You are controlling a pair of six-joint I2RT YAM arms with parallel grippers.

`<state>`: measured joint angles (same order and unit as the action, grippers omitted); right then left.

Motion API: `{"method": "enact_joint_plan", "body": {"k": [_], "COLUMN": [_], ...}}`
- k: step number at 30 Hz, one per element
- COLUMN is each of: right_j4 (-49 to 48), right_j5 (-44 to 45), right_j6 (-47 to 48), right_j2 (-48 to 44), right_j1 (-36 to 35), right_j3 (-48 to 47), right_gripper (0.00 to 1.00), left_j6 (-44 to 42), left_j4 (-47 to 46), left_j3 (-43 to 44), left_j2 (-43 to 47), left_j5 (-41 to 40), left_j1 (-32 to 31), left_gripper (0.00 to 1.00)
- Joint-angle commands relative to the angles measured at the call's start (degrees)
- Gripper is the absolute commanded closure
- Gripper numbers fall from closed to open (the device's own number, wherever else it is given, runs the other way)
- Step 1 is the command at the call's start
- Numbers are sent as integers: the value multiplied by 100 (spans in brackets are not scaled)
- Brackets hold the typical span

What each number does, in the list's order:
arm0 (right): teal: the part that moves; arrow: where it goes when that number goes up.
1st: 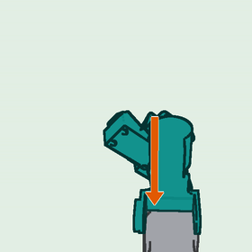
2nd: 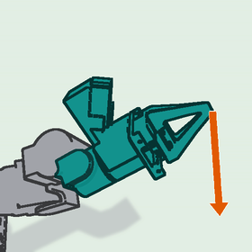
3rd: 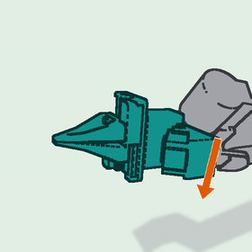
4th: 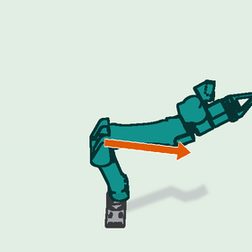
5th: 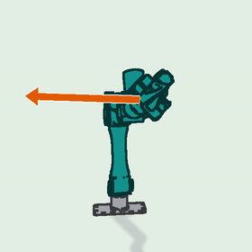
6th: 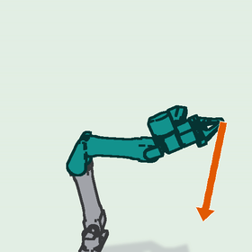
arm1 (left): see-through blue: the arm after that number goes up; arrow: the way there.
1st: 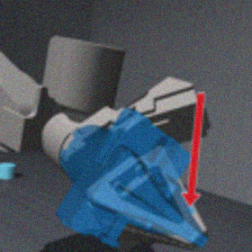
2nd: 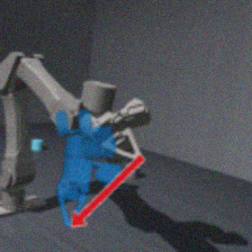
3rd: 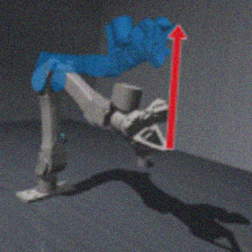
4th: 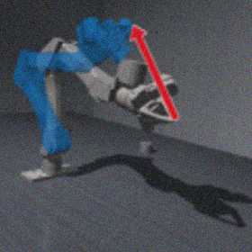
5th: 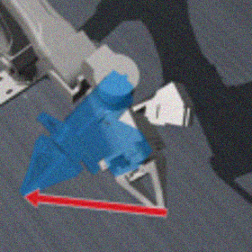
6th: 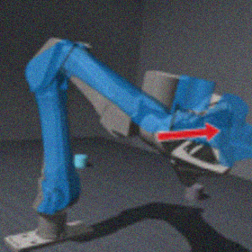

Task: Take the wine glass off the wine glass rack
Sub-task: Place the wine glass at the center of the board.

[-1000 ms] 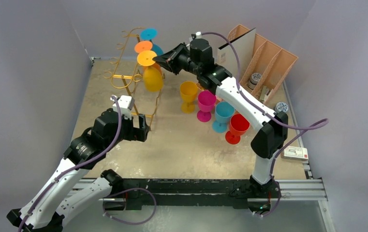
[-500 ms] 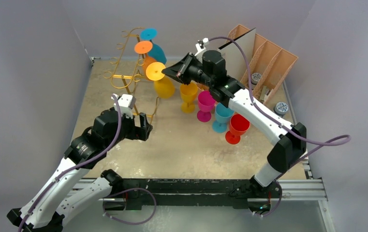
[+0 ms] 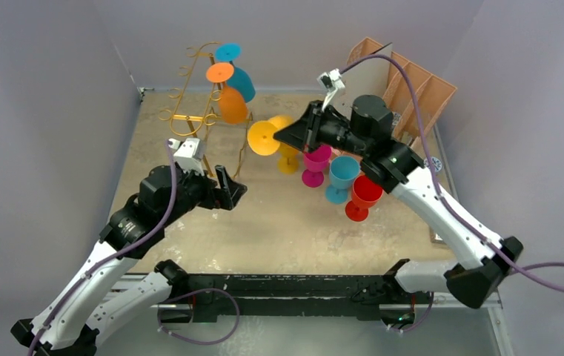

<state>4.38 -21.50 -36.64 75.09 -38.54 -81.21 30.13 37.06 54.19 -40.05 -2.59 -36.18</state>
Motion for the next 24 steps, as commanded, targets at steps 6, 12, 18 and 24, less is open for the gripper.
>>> {"method": "enact_joint_plan", "body": {"k": [6,12,18,24], "right_j4": [908,624,427,115], "right_j5": [-1519,-1580,-1623,-1777], "right_j6": [1402,1228,1081,909], "right_j2": [-796,-1085,-1168,-1279], "right_j1": [22,22,20,20], "right_j3": [621,1172,1349,1524], "right_gripper": [100,100,100,100], "left_j6": [235,310,408,359], "left_j4": [-1961,-2519,-2894,-2783], "left_j3": [41,-12,-141,-196], "left_j2": [8,-408,-574,-622], "left_j5": [1847,2837,3534,3668], "left_j1": [-20,-25,-22,-23], "left_gripper": [4,12,22,38]}}
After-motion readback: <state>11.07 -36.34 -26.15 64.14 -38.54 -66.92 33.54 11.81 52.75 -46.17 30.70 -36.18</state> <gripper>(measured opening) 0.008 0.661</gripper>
